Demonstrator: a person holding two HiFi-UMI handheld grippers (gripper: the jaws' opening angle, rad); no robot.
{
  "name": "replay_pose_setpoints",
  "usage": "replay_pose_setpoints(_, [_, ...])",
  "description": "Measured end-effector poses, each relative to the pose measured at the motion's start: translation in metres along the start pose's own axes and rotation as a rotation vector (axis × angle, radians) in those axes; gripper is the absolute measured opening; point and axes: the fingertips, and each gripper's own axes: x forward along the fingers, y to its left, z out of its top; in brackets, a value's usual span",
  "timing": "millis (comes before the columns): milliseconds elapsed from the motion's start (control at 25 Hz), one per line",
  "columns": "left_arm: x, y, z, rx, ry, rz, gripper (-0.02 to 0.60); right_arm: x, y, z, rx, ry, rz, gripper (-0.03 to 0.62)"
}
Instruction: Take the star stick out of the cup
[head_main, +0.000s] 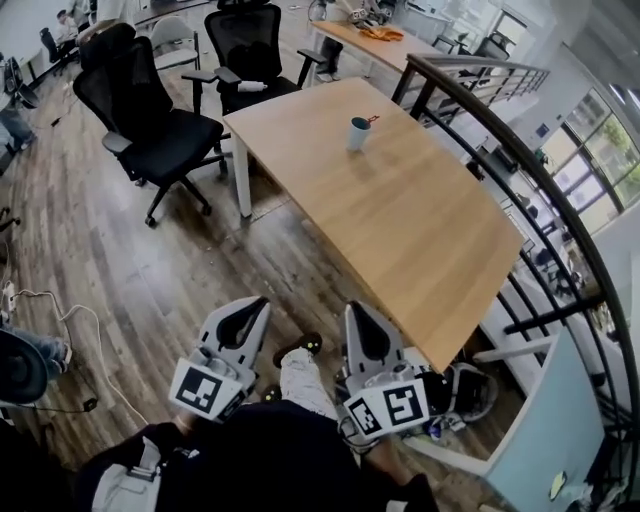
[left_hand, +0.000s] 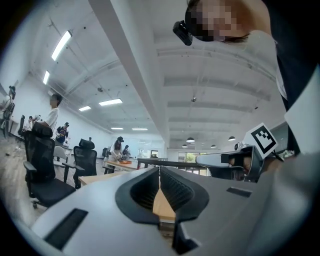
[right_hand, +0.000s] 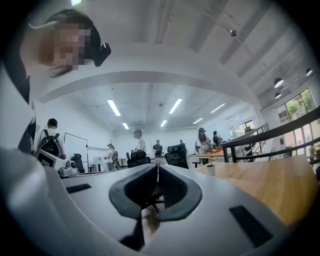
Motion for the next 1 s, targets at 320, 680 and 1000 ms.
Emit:
replay_pose_setpoints(320, [0.055, 0.047, -0.001, 0.056, 0.008, 0.068, 0.021, 0.071, -0.044, -0.002, 0.008, -0.042, 0.04, 0.021])
replay_pose_setpoints(680, [0.143, 0.091, 0.005, 0.105, 0.01, 0.088, 0.021, 0.147, -0.111, 0.003, 0.035, -0.059, 0.062, 0.023])
replay_pose_setpoints(1000, [0.212, 0.121, 0.011, 0.119, 0.006, 0.116, 0.021, 0.201, -0.169, 0.01, 0.034, -0.046, 0.062, 0.023])
